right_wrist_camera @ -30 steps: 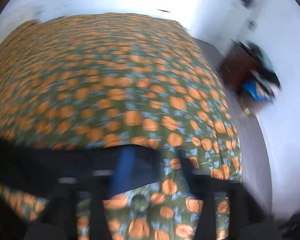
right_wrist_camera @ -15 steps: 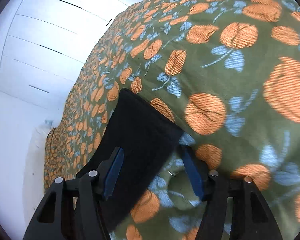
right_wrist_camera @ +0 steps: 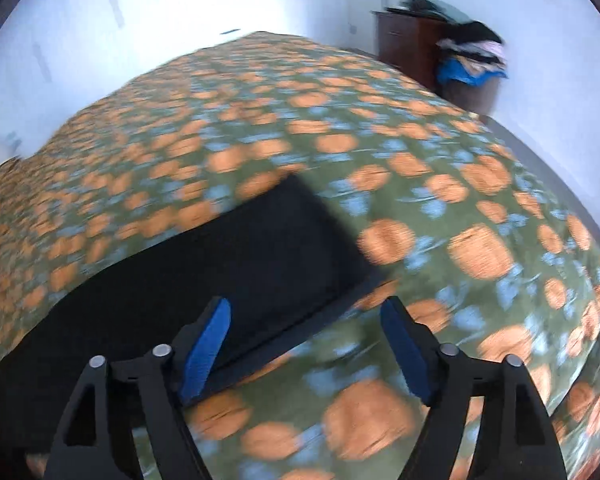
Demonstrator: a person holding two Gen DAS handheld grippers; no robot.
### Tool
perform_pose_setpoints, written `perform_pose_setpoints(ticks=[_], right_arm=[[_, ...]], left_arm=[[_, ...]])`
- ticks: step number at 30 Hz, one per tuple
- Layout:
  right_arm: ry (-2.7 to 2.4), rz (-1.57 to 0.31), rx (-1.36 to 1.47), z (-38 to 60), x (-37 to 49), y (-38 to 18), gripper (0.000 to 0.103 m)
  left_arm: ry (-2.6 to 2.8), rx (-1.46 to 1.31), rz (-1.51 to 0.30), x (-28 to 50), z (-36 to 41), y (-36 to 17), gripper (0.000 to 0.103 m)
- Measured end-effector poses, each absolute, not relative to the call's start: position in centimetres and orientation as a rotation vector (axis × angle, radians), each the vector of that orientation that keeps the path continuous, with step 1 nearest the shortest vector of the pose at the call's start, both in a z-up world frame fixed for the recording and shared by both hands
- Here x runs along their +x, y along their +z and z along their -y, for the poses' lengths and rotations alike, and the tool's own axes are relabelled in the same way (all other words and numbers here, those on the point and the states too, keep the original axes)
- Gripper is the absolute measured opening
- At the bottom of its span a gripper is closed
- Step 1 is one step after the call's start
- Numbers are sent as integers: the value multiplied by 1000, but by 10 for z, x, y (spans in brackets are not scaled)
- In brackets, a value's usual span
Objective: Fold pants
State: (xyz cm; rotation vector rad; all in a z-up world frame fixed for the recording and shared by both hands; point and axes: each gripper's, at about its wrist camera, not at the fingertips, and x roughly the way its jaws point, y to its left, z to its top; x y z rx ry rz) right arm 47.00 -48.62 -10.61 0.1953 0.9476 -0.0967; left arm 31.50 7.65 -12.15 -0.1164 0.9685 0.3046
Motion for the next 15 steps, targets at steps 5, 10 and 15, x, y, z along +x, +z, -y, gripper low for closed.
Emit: perform_pose_setpoints(ticks=[5,10,15], right_arm=[[110,-998,97,412,448,-104,79],[316,-1017,-15,323,448,-107,83],[549,-1066,77,243,464,-129,88]], left_arm=[[555,6,-1102,358,-150,-213,103],[570,-192,-1070,328,-193,-198,102],[457,-218,-1042,307,-170,-178,102]])
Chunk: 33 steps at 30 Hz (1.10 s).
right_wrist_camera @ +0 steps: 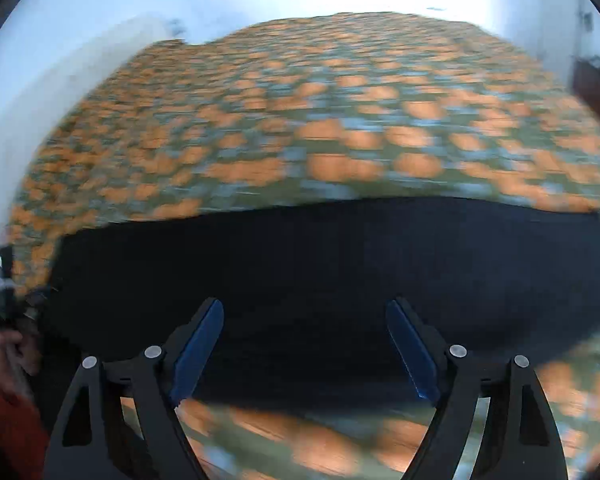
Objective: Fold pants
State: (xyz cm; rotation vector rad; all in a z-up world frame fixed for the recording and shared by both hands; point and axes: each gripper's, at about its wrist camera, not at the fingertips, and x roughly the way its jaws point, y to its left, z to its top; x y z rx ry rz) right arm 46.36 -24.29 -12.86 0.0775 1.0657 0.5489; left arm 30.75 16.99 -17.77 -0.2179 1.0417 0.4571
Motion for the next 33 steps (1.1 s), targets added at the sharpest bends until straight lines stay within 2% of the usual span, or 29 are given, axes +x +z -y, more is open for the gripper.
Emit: perform_pose_setpoints(ticks=[3,5,9,14,22,28,33], right_arm=[[530,-1279,165,216,479,-172,89],[477,-1260,182,218,474,-171,88],[503,-1167,135,220,436,-129,88],[651,-1132,127,220,351,-98,89],[640,-1253,234,251,220,-143,90],[466,-1250,279,310,199,-155,90],[425,-1234,271,319,199,-147,90]], left_arm=[[387,-213,-1057,288,-155,-171,102],[347,-209,-1045,277,-144,-161,102],[237,-181,-1028,246,-109,-149,102],[88,-191,-1089,214,-48,-168,102],[47,-71,-1153,184,-7,-194,102],[74,-123,-1139,173,-16,-186,102],[99,-156,-1068,172,-26,-165,102]])
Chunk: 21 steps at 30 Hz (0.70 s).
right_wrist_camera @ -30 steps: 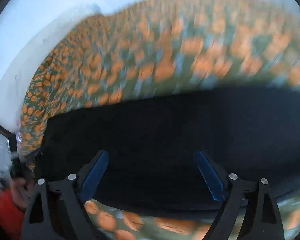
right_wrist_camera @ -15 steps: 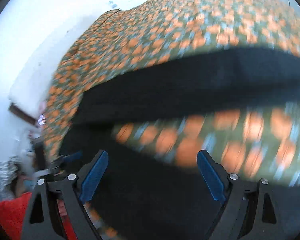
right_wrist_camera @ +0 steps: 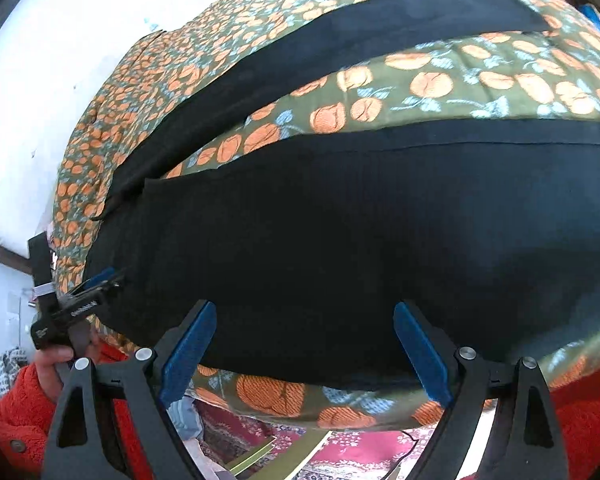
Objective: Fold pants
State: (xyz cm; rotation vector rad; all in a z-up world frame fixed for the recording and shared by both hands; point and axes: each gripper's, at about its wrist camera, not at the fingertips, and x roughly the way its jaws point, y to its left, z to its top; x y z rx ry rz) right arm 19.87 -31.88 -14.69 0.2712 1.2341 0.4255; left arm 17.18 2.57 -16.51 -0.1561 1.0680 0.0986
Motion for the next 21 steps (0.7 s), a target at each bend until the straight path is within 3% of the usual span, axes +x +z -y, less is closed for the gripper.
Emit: perform_pose_setpoints(ticks=[10,17,21], right_arm=[[540,-1192,169,255,228,-111,90],[698,-1132,51,157,304,-84,90],[804,-1062,67,103,350,-97,90]], left_arm=[[359,-226,-875,237,-132,-124,102],[616,-310,-916,249,-220,-197,102],[546,-460,-790,216,-236,-221,103]])
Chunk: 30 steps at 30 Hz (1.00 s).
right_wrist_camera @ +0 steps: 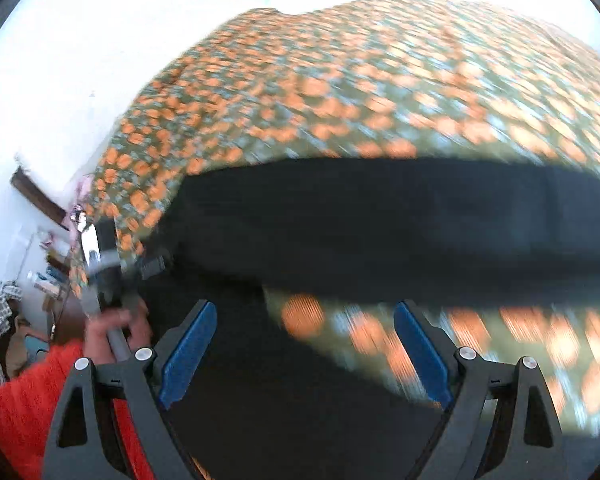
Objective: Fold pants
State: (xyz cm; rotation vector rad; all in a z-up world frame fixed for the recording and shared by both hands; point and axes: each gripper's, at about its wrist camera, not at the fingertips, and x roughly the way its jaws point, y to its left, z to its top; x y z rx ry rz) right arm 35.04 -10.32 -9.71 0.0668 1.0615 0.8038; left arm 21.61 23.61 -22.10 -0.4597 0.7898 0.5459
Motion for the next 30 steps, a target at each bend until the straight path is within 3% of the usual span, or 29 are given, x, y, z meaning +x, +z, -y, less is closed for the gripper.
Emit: perform_pose_setpoints(ticks=[4,8,16,19,24,30], right_arm=[[850,-1078,109,91,386,-136,90],[807,-1133,88,148,427,-172,90],[329,-1058,89,459,510,-175,90],[69,-1000,152,558,517,-149,88],[96,-988,154,564,552,-124,88],[55,-1129,5,524,601,-149,83]], left_arm=[[565,-417,-807,219,-228,-221,103],[569,-410,-796,220,-225,-221,103],[596,-366,-797,231,-227,-227,103],[599,-359,-792,232,-227,-228,103],[604,-353,-794,233,-227,-228,103],[604,-352,-794,233,-227,-229,103]])
